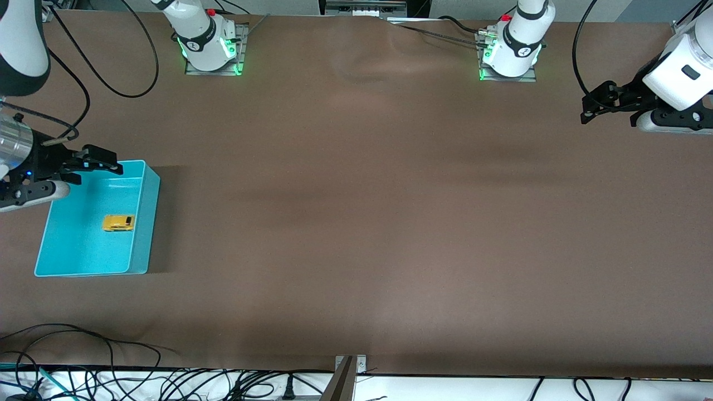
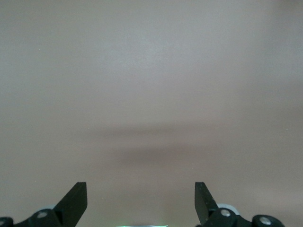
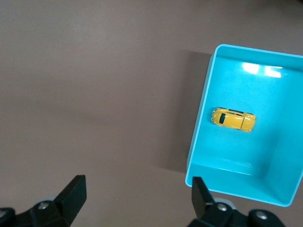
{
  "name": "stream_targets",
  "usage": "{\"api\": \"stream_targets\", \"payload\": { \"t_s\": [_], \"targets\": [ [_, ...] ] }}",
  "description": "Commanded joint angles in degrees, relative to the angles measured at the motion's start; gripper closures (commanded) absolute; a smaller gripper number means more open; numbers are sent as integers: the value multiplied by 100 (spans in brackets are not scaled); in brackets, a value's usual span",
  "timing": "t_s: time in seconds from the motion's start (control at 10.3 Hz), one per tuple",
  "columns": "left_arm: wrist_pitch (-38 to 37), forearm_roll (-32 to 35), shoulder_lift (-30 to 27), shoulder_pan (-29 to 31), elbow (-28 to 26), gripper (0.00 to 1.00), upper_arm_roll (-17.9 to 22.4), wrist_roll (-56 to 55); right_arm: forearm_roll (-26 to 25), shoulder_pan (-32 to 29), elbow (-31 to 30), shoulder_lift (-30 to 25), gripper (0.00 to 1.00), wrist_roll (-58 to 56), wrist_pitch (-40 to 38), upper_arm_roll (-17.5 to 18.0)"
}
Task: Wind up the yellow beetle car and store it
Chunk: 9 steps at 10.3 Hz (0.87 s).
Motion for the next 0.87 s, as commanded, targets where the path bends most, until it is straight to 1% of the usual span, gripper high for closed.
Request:
{"api": "stream_targets", "payload": {
  "t_s": [0.0,0.19,0.29,0.39,0.48,0.58,0.77],
  "targets": [
    [-109,-43,74,-10,169,0,13,-13,-132,22,-94,-242,0,651,-302,16],
    [-100,-34,74,-10,169,0,13,-13,-587,303,-94,-348,0,1137,-348,24],
    [-100,-42,74,-19,169,0,13,-13,-581,374,-207,-435,0,1147,-313,-10],
    [-100,-43,74,-10,169,0,13,-13,-564,531,-312,-497,0,1156,-252,-141],
    [-100,-34,74,-10,169,0,13,-13,-555,733,-418,-628,0,1182,-199,-351],
    [-100,-34,65,-19,169,0,13,-13,-555,796,-480,-742,0,1382,-146,-388],
    [-100,-42,74,-19,169,0,4,-13,-546,805,-839,-1128,0,1499,-67,-380]
  ]
}}
